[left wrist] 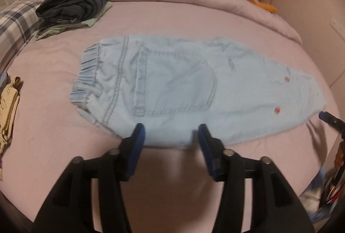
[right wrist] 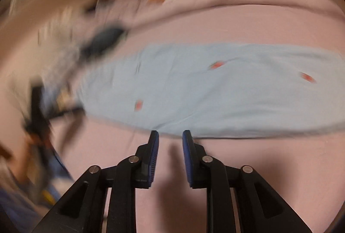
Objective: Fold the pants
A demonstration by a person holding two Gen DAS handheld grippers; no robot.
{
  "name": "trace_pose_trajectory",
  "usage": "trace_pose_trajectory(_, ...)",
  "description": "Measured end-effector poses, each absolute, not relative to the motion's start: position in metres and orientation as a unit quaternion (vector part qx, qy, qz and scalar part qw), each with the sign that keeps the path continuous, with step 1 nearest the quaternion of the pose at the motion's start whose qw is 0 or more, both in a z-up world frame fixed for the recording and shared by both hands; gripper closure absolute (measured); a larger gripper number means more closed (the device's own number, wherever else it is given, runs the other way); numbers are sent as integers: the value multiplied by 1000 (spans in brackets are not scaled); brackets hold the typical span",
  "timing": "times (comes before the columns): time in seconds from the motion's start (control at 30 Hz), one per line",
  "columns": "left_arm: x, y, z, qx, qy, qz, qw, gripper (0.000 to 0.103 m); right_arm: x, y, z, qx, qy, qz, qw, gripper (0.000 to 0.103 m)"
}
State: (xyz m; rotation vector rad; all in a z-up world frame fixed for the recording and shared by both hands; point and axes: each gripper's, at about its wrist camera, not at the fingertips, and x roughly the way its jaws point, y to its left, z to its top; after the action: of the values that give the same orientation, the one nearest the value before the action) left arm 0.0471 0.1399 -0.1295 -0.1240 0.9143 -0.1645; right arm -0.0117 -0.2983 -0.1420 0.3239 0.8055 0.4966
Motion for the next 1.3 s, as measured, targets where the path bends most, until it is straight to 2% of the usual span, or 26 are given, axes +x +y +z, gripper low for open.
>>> trace_pose_trajectory(0.07, 53, 131, -122, -96, 431, -91, 893, 31, -13, -350, -140, 243, 355, 195, 881, 60)
trace_pose_trajectory(0.1, 56, 126, -119, -111, 427, -100, 892, 31, -14, -379, -142, 285, 344, 158, 881, 58)
trace_pose_trajectory(0.27, 81, 79, -112, -177, 430, -159, 871, 29, -34, -483, -165, 387, 310, 1, 868, 58)
trace_pose_trajectory(0.43, 111, 16, -118, -201, 462, -217, 836, 29, -23, -524, -180, 391, 310, -58, 865, 58)
trace_pose_trajectory(0.63, 142, -52, -131, -223, 487, -265, 802, 29, 19, -521, -186, 382, 300, -57, 872, 58)
trace_pose_trajectory(0.67, 145, -61, -137, -227, 497, -268, 794, 30, 23, -514, -185, 379, 296, -56, 875, 63)
trace_pose_trajectory(0.7, 147, -68, -141, -227, 505, -269, 788, 30, 28, -513, -183, 376, 292, -55, 878, 80)
trace_pose_trajectory(0.73, 149, -76, -145, -221, 513, -265, 786, 30, 25, -511, -185, 373, 294, -56, 878, 90)
trace_pose_trajectory(0.77, 149, -78, -145, -213, 514, -264, 788, 30, 22, -516, -187, 384, 294, -46, 874, 93)
trace_pose_trajectory(0.9, 147, -83, -149, -185, 510, -264, 797, 32, 3, -529, -170, 400, 253, -24, 880, 95)
trace_pose_trajectory(1.0, 150, -79, -151, -197, 512, -265, 793, 33, 12, -527, -185, 394, 296, -43, 869, 95)
trace_pose_trajectory(1.03, 151, -79, -151, -201, 514, -265, 791, 33, 15, -530, -198, 419, 309, -44, 853, 98)
trace_pose_trajectory(1.1, 151, -80, -149, -201, 519, -261, 789, 33, 9, -534, -198, 440, 299, -40, 846, 98)
trace_pose_trajectory(1.2, 152, -72, -143, -227, 524, -260, 779, 32, 14, -516, -171, 378, 309, -59, 871, 97)
trace_pose_trajectory(1.3, 155, -64, -142, -323, 522, -280, 738, 32, 19, -476, -126, 283, 284, -38, 915, 97)
